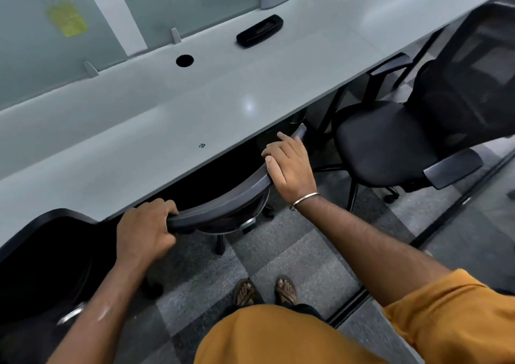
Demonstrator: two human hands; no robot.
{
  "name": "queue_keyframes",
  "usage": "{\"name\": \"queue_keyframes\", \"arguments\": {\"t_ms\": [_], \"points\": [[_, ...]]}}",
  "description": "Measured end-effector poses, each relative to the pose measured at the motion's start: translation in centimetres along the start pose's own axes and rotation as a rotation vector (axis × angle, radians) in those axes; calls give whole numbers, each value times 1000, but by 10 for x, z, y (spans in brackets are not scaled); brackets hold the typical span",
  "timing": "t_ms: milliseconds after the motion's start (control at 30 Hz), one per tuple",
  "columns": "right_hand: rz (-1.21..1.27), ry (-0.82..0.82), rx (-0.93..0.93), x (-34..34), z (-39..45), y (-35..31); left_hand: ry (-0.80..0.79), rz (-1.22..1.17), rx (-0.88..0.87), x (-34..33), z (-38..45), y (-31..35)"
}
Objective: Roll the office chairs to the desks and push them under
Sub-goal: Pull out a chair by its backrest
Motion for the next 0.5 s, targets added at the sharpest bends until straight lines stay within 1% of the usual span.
{"name": "queue_keyframes", "arguments": {"t_ms": [133,200,300,400,500], "points": [[98,-9,-30,-7,-33,-11,34,-62,-35,-1,-9,-1],[139,-25,-26,-9,-53,-19,29,-92,-104,-3,-11,8],[265,-67,-63,-9,-82,-25,45,-151,-251,-1,-19,40],[286,-89,-125,-5,-112,-3,109,-309,-395,7,-34,85],[280,-92,-235,6,-137,45,190,-362,-492,16,-41,131]]}}
Point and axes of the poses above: each hand's wrist, its own z-axis towards the middle knuckle, its own x-axis out of the back of the hand, y = z × x, the point moved 8 cm from there along z, towards the middle knuckle, and after that the axes turned 13 degrees about -y, right-handed, at the moved point
